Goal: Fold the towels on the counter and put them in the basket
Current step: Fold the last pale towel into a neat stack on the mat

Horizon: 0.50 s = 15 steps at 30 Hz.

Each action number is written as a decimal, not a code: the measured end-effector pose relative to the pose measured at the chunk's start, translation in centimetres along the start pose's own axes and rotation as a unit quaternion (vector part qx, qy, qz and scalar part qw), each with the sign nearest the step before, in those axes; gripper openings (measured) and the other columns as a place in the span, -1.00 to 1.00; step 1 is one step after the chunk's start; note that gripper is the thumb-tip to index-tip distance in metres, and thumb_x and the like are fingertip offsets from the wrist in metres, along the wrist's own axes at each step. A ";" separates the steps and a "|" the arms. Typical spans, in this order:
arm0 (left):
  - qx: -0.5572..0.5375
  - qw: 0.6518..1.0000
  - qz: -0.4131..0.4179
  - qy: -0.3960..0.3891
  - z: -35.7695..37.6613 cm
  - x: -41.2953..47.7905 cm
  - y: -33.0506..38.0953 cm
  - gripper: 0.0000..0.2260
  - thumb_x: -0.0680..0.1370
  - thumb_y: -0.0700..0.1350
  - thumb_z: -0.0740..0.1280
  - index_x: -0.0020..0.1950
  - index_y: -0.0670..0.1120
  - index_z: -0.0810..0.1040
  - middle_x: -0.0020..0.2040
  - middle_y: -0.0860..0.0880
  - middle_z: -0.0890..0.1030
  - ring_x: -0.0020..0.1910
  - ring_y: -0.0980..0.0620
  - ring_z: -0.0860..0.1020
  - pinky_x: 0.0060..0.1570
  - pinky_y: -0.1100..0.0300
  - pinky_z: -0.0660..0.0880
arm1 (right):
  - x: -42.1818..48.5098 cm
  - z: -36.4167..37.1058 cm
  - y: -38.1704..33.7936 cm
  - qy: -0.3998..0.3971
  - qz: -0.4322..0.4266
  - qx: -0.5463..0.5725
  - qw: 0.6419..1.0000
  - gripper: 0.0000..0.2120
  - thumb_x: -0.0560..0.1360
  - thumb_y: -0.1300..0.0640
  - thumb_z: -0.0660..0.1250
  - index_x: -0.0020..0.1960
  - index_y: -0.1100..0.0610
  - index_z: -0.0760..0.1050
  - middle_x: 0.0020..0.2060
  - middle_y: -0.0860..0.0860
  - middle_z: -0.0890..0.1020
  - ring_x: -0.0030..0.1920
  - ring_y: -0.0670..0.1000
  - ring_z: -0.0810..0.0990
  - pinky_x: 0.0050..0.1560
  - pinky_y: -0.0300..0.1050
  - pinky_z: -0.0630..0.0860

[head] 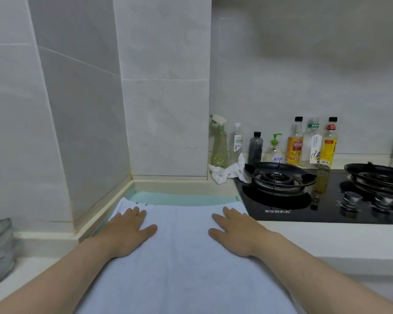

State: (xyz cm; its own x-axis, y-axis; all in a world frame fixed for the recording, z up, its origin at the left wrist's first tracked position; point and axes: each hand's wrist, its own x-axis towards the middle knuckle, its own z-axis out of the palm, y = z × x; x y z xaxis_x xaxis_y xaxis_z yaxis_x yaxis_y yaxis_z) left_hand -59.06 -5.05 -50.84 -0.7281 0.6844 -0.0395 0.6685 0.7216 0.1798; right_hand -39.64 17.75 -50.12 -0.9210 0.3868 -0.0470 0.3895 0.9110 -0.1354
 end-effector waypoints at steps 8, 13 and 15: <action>-0.177 0.982 0.011 0.064 -0.9 -2.6 0.2 -0.42 0.51 0.37 0.08 0.37 0.04 0.40 0.40 0.07 0.43 0.38 0.01 0.37 0.38 0.11 0.26 | -1.2 0.2 0.3 0.074 -0.002 0.132 0.989 -0.53 0.60 -0.22 0.02 0.41 -0.02 0.33 0.44 -0.01 0.34 0.49 0.04 0.22 0.46 -0.06 0.16; -0.215 0.965 -0.029 0.147 -3.5 -9.2 -1.5 -0.77 0.51 0.10 0.26 -0.07 -0.01 0.60 -0.03 0.06 0.63 0.01 -0.05 0.59 -0.01 0.10 0.44 | -7.6 -0.4 1.1 0.163 0.010 0.240 0.957 -0.74 0.57 0.11 0.25 0.25 0.05 0.51 0.25 -0.08 0.49 0.32 -0.08 0.41 0.30 -0.25 0.27; -0.264 0.952 -0.032 0.151 -4.1 -12.9 -2.1 -0.79 0.48 -0.03 0.29 -0.33 -0.06 0.52 -0.34 0.06 0.56 -0.31 -0.01 0.52 -0.23 0.14 0.40 | -10.4 0.0 1.2 0.176 0.022 0.256 0.950 -0.75 0.56 0.17 0.25 0.21 0.05 0.53 0.17 -0.10 0.49 0.27 -0.09 0.43 0.25 -0.28 0.27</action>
State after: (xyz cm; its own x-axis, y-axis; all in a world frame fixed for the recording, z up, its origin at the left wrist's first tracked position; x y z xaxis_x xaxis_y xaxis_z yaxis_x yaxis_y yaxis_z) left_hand -51.71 -15.78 -46.73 -0.8289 0.5212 0.2029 0.5095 0.5538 0.6586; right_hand -29.62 14.83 -49.75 -0.8090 0.5284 0.2574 0.2887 0.7387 -0.6091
